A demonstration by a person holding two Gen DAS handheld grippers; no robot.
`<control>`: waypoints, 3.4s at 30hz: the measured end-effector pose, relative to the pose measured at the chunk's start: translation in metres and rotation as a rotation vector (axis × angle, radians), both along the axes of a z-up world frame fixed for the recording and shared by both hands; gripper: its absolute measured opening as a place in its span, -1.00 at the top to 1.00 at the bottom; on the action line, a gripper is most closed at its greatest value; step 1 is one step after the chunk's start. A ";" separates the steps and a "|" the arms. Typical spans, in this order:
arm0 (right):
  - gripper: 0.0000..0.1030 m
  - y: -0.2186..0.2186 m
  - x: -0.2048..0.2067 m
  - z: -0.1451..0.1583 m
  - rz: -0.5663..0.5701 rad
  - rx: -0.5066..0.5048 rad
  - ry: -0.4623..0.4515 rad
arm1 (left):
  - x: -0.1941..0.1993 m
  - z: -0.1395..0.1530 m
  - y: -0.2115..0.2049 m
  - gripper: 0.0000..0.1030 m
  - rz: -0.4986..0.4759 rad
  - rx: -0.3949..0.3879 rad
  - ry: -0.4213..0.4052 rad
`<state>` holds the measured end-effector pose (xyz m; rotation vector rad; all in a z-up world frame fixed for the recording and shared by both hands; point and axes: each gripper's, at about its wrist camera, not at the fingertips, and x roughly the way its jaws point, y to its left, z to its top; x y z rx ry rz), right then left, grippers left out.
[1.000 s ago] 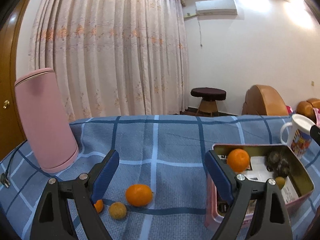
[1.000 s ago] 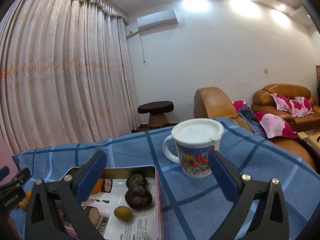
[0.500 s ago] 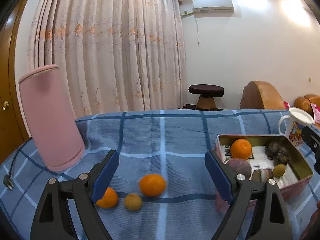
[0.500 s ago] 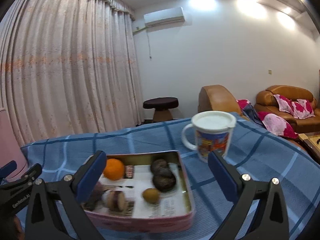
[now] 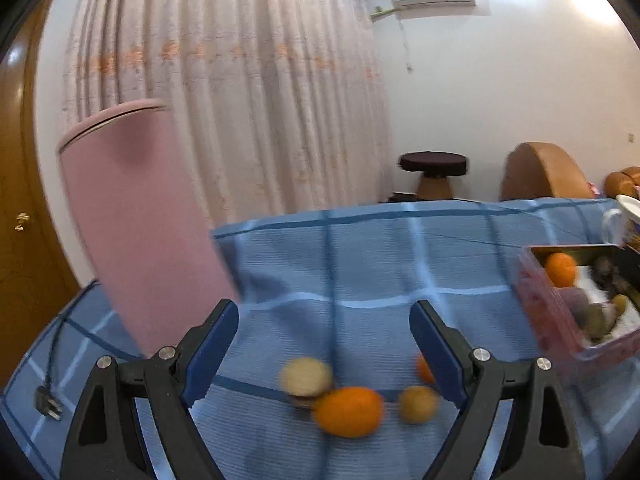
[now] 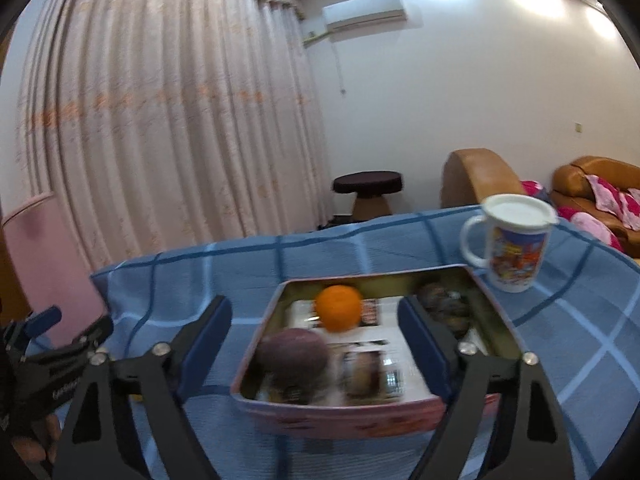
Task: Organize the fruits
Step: 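Grasp another mandarin orange with the right gripper, then grasp the beige round root slice with the left gripper while the right gripper lifts the orange, then carry the orange and the beige slice over the pink tin with both grippers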
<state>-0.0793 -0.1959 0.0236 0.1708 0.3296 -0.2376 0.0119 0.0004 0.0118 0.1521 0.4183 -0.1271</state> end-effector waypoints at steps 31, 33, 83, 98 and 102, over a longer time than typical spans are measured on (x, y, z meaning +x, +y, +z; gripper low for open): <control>0.04 0.096 0.136 -0.061 0.354 0.039 0.515 | 0.049 -0.008 0.082 -0.72 0.227 -0.026 0.199; 0.05 0.096 0.133 -0.060 0.363 0.046 0.505 | 0.050 -0.007 0.090 -0.72 0.239 -0.060 0.207; 0.18 0.080 0.057 -0.019 0.291 0.027 0.193 | 0.075 -0.036 0.081 0.32 0.000 -0.225 0.426; 0.18 0.079 0.057 -0.020 0.302 0.036 0.189 | 0.071 -0.040 0.076 0.30 0.029 -0.176 0.418; 0.18 0.081 0.050 -0.016 0.320 0.022 0.140 | 0.060 -0.023 0.085 0.30 0.053 -0.237 0.295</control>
